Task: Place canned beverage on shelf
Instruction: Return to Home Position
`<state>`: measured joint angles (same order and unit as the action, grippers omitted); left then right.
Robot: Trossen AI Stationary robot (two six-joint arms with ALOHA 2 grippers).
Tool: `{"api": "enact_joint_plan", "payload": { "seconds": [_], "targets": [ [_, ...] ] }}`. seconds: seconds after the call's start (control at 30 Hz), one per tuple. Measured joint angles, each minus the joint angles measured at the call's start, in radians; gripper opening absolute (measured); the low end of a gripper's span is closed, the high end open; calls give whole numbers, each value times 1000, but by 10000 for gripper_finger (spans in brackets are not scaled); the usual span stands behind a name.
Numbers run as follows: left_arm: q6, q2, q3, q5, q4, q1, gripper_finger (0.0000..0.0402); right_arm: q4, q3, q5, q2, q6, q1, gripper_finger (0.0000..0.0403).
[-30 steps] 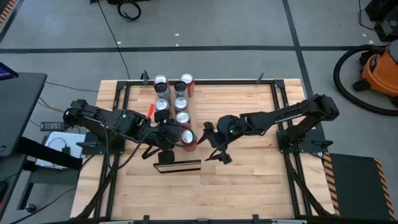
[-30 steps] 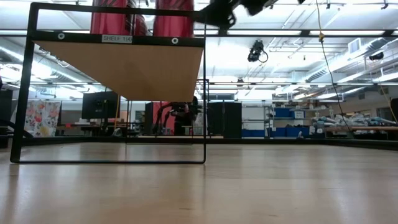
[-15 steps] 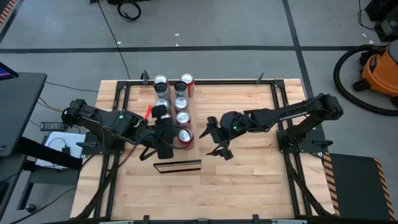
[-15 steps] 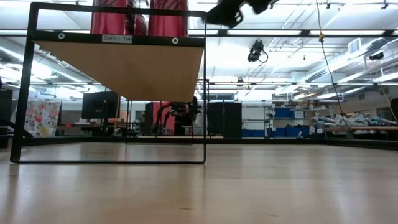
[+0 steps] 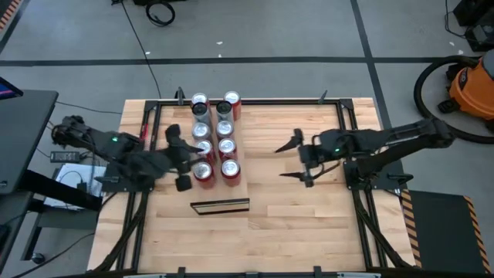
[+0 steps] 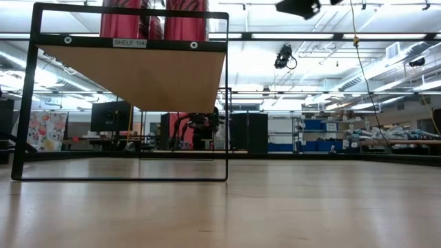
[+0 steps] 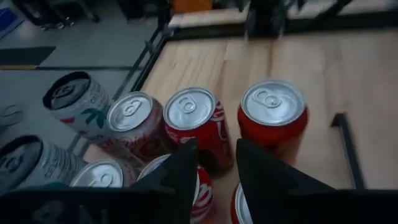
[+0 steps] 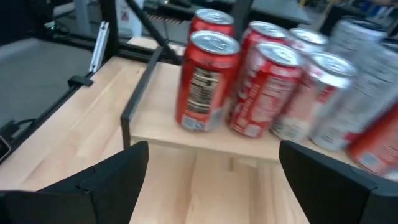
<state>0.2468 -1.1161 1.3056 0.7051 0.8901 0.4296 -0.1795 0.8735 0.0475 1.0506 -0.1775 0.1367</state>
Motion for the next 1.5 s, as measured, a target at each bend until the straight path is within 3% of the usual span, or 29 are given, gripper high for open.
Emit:
{"api": "enact_joint_plan", "payload": {
  "seconds": [0.27,0.77,1.2,1.5],
  "targets": [
    [19,294,-310,-78,-185,6,121,16,-139,12,-194,48,-50,371],
    [-4,716,-821,-180,-623,7,121,62,-270,12,-379,47,-94,371],
    [-84,848,-1153,-225,-972,6,121,59,-374,-22,-610,2,-122,371],
    [-99,864,-1226,-277,-999,6,121,79,-495,-23,-760,63,-148,371]
  ]
}}
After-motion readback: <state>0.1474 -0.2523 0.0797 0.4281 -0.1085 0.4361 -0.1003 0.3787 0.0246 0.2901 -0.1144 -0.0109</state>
